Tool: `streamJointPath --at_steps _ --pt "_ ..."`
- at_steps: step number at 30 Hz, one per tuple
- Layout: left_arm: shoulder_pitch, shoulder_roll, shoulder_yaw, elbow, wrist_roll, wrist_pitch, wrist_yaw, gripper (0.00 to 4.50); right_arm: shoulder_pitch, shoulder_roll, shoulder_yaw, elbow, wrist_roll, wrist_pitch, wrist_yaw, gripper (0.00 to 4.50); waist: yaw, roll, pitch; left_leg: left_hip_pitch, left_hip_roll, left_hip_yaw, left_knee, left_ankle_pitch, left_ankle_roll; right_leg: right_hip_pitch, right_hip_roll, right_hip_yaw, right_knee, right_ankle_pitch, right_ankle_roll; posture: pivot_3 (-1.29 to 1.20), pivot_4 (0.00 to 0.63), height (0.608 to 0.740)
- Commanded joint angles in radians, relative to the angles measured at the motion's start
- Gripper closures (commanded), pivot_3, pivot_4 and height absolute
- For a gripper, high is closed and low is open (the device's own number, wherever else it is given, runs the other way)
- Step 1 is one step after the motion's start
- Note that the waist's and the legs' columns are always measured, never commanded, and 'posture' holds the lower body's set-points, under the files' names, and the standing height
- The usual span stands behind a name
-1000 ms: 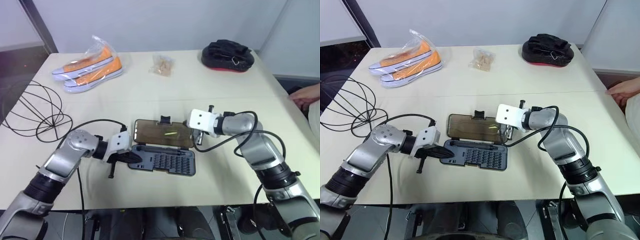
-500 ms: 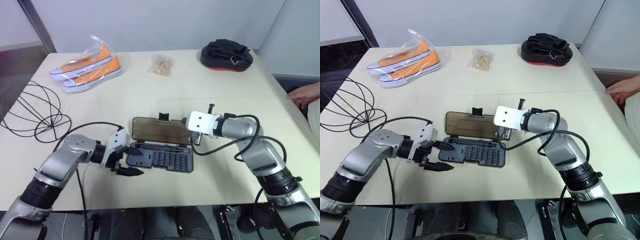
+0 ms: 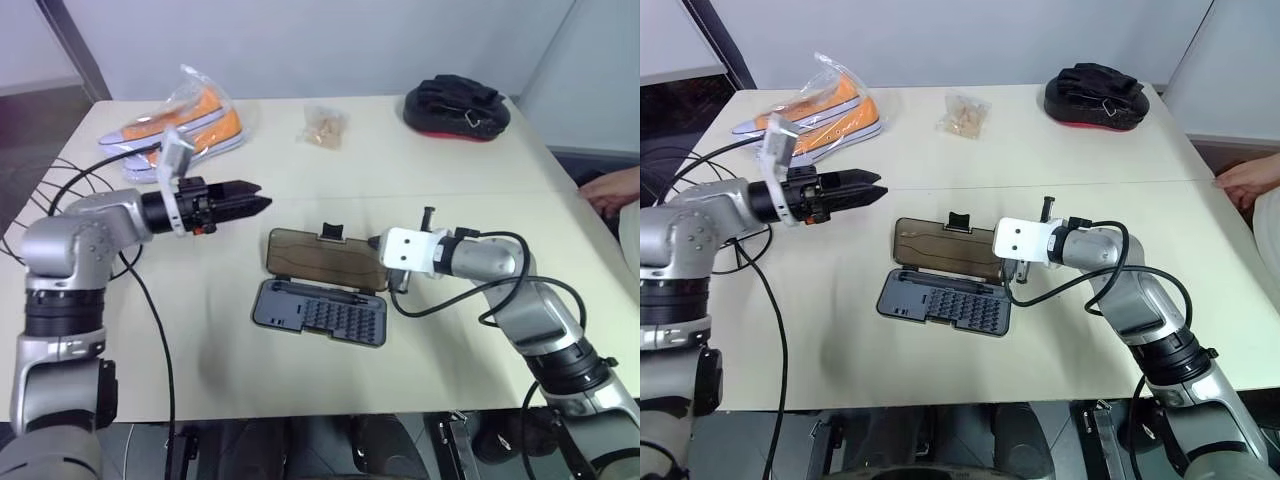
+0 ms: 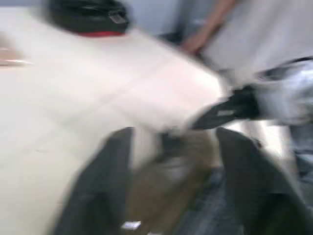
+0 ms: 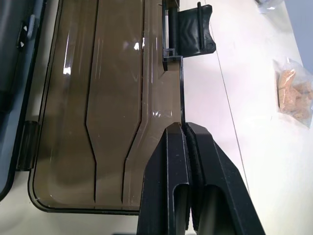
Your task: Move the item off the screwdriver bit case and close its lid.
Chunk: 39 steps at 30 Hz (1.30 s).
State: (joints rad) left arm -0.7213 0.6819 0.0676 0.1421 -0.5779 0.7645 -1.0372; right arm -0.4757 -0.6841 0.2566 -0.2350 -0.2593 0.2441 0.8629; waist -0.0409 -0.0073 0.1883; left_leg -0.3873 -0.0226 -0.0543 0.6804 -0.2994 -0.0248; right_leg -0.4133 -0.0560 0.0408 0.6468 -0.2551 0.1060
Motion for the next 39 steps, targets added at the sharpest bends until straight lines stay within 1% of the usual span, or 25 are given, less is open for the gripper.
streamJointPath --at_steps 1,2,7,9,12,18,23,25,27,29,30,31,32,35,39 --pt "-0.065 -0.051 -0.097 0.144 0.163 -0.212 0.017 4.2 -0.002 -0.008 -0.026 -0.071 0.017 -0.014 0.001 4.5 0.005 0.0 0.0 0.0 0.0 0.0 0.0 0.0 0.0 0.0 0.0 0.0 0.0 0.0 0.0 0.0 0.15 0.74" --pt "-0.084 -0.071 -0.123 0.194 0.209 -0.259 0.04 4.46 -0.001 -0.009 -0.029 -0.085 0.02 -0.01 0.002 4.5 0.009 0.0 0.0 -0.001 0.0 0.0 0.0 0.0 -0.001 -0.001 0.0 0.0 0.0 0.0 0.0 0.0 0.15 0.74" --pt "-0.134 -0.127 -0.183 0.365 0.344 -0.402 0.084 4.46 0.01 -0.016 -0.026 -0.115 0.02 -0.008 0.011 4.5 0.02 0.0 0.0 -0.005 -0.002 0.001 0.0 0.001 -0.001 -0.006 0.0 0.001 0.001 0.0 0.0 0.0 0.15 0.74" --pt "-0.132 -0.141 -0.211 0.391 0.379 -0.45 0.059 4.46 0.014 -0.018 -0.023 -0.118 0.015 -0.007 0.011 4.5 0.022 0.0 0.0 -0.007 -0.002 0.001 0.0 0.001 -0.001 -0.009 0.0 0.001 0.001 0.0 0.0 0.0 0.15 0.74" --pt "-0.118 -0.151 -0.222 0.392 0.384 -0.474 0.007 4.46 0.014 -0.019 -0.023 -0.121 0.011 -0.001 0.007 4.5 0.024 0.0 0.0 -0.01 -0.002 0.001 0.0 0.001 -0.001 -0.011 0.0 0.001 0.001 0.0 0.0 0.0 0.15 0.74" --pt "-0.072 -0.136 -0.213 0.331 0.349 -0.438 -0.109 4.46 0.016 -0.02 -0.028 -0.132 0.009 0.015 0.005 4.5 0.024 0.0 0.0 -0.011 -0.002 0.001 0.001 0.001 -0.001 -0.012 0.0 0.001 0.001 0.0 0.0 0.0 0.15 0.74" --pt "-0.073 -0.132 -0.203 0.344 0.361 -0.439 -0.122 4.46 0.013 -0.023 -0.036 -0.137 0.012 0.031 0.006 4.5 0.028 0.0 0.0 -0.011 -0.002 0.001 0.001 0.001 -0.001 -0.012 0.0 0.001 0.001 0.0 0.0 0.0 0.15 0.74" --pt "-0.078 -0.137 -0.202 0.355 0.366 -0.445 -0.12 4.5 0.008 -0.022 -0.041 -0.145 0.018 0.048 0.009 3.89 0.028 0.0 0.0 -0.011 -0.002 0.001 0.001 0.001 -0.001 -0.012 0.0 0.001 0.001 0.0 0.0 0.0 0.15 0.74" --pt "-0.082 -0.143 -0.204 0.361 0.369 -0.448 -0.12 4.5 0.004 -0.023 -0.051 -0.161 0.029 0.069 0.014 3.12 0.027 0.0 0.0 -0.011 -0.002 0.001 0.001 0.001 -0.001 -0.012 0.0 0.001 0.001 0.0 0.0 0.0 0.15 0.74" --pt "-0.083 -0.15 -0.207 0.362 0.371 -0.452 -0.124 4.5 -0.001 -0.029 -0.073 -0.195 0.051 0.11 0.025 2.06 0.027 0.0 0.0 -0.011 -0.002 0.001 0.001 0.001 -0.001 -0.012 0.0 0.0 0.001 0.0 0.0 0.0 0.15 0.74" --pt "-0.084 -0.153 -0.207 0.364 0.371 -0.452 -0.127 4.5 -0.004 -0.032 -0.091 -0.222 0.073 0.149 0.036 1.61 0.028 0.0 0.0 -0.011 -0.002 0.001 0.001 0.001 -0.001 -0.012 0.0 0.0 0.001 0.0 0.0 0.0 0.15 0.74" --pt "-0.085 -0.157 -0.209 0.365 0.371 -0.454 -0.13 4.5 -0.004 -0.035 -0.116 -0.257 0.108 0.2 0.054 1.02 0.028 0.0 0.0 -0.011 -0.002 0.001 0.002 0.001 -0.001 -0.012 0.0 0.0 0.001 0.0 0.0 0.0 0.15 0.74" --pt "-0.084 -0.16 -0.21 0.363 0.37 -0.454 -0.134 4.5 -0.001 -0.037 -0.152 -0.301 0.158 0.27 0.075 0.6 0.029 0.0 0.0 -0.011 -0.002 0.001 0.002 0.001 -0.001 -0.012 0.0 0.0 0.001 0.0 0.0 0.0 0.15 0.74" --pt "-0.089 -0.169 -0.207 0.358 0.357 -0.449 -0.156 4.5 0.005 -0.07 -0.278 -0.417 0.336 0.477 0.155 0.6 0.031 0.0 0.0 -0.012 -0.001 0.0 0.002 0.001 -0.001 -0.012 0.0 0.0 0.001 0.0 0.0 0.0 0.15 0.74" --pt "-0.098 -0.169 -0.194 0.339 0.331 -0.435 -0.207 4.5 0.094 -0.159 -0.52 -0.516 0.635 0.701 0.301 0.6 0.033 -0.001 0.0 -0.013 -0.001 -0.001 0.002 0.001 -0.001 -0.011 0.0 -0.001 0.001 0.0 0.0 0.0 0.15 0.74"
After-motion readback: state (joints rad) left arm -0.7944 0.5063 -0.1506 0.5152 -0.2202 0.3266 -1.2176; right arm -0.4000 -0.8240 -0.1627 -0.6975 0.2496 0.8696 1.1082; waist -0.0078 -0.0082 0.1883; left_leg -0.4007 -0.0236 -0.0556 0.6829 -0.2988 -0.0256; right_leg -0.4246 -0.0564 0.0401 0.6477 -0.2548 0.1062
